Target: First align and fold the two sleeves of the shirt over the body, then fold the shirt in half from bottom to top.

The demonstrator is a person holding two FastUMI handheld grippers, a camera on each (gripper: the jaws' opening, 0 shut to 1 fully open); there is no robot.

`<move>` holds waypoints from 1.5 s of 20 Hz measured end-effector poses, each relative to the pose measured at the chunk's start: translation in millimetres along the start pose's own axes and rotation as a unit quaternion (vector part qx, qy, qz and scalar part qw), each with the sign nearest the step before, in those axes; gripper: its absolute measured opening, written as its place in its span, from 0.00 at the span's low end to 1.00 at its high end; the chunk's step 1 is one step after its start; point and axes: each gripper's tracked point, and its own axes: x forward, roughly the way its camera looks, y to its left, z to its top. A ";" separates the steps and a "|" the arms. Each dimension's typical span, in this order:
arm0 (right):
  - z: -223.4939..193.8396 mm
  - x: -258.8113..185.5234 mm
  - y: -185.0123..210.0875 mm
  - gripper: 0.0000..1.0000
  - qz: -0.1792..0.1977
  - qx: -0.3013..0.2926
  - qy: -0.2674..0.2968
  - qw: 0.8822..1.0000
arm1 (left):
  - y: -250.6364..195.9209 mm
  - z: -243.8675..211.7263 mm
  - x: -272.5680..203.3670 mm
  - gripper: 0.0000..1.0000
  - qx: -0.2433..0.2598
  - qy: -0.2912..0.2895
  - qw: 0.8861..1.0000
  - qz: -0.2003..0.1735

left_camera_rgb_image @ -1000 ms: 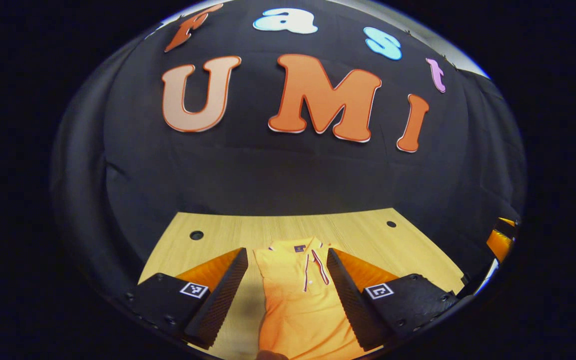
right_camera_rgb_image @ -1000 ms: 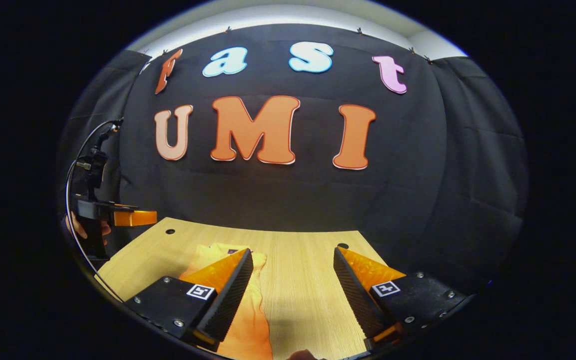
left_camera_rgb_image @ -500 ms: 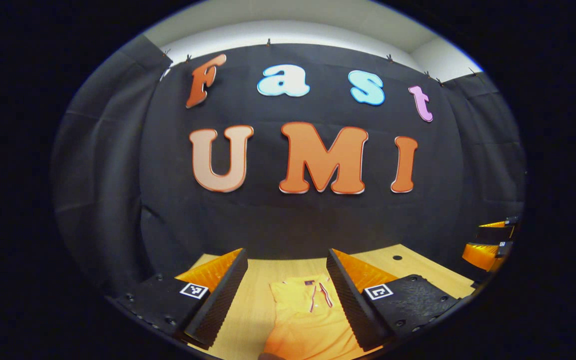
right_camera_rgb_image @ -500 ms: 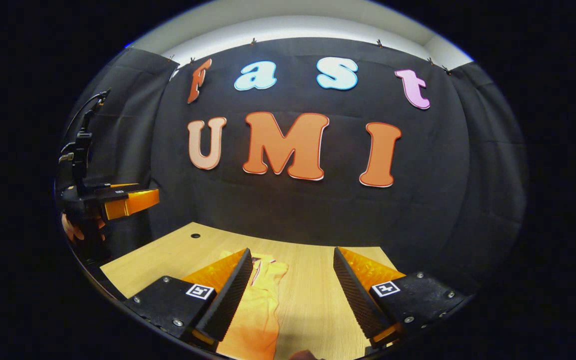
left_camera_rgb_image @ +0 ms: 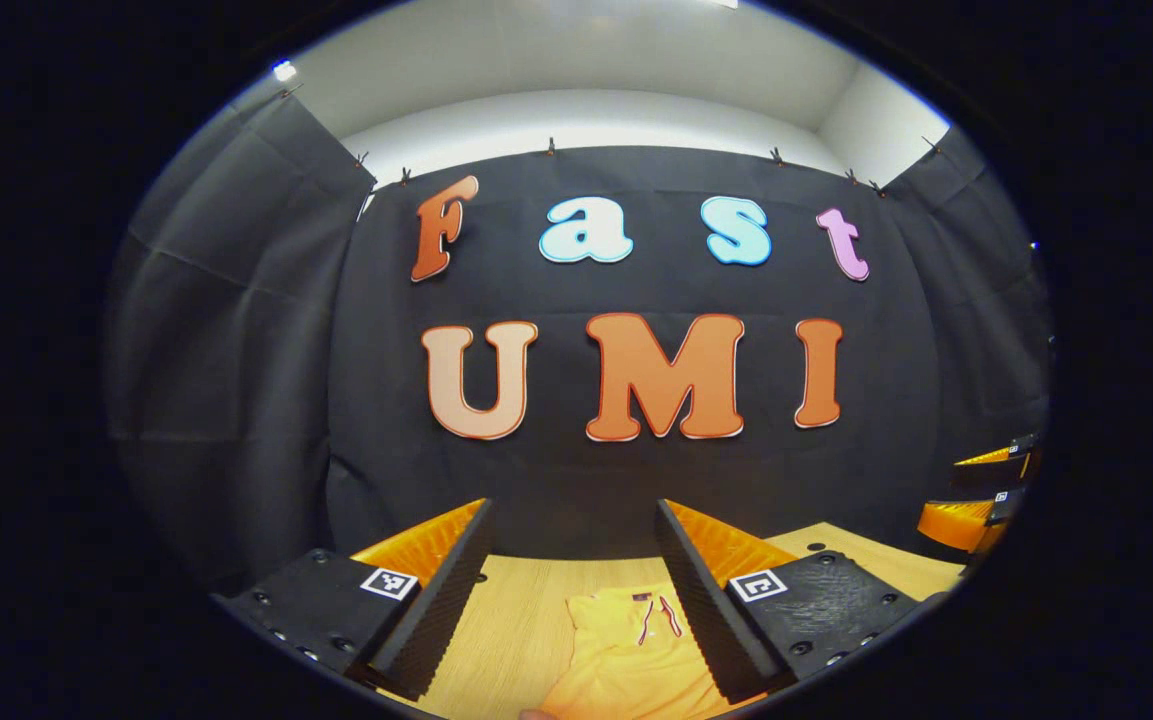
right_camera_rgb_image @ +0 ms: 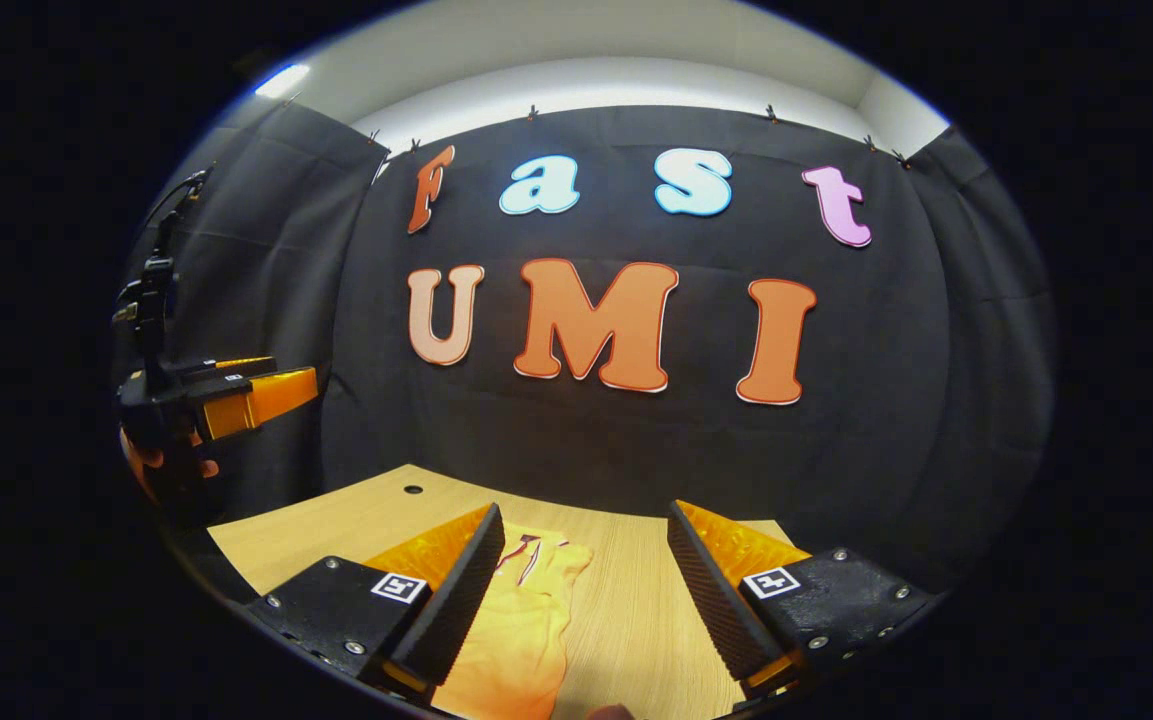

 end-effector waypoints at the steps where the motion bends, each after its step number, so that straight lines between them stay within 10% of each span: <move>1: -11.1 -2.1 2.4 0.99 0.004 0.002 0.013 1.000 | -2.6 -8.5 -6.6 0.95 0.004 0.014 1.000 -0.001; 9: -123.5 -17.9 23.7 1.00 0.035 0.038 0.171 0.984 | 0.7 -118.3 -48.1 0.96 0.028 0.162 0.986 -0.022; 19: -219.9 -29.0 41.2 1.00 0.045 0.065 0.320 0.944 | 10.7 -253.4 -66.8 0.98 0.033 0.334 0.941 -0.051; 30: -303.1 -54.8 62.7 1.00 0.051 0.059 0.444 0.892 | 26.1 -334.1 -123.6 0.98 0.040 0.508 0.859 -0.054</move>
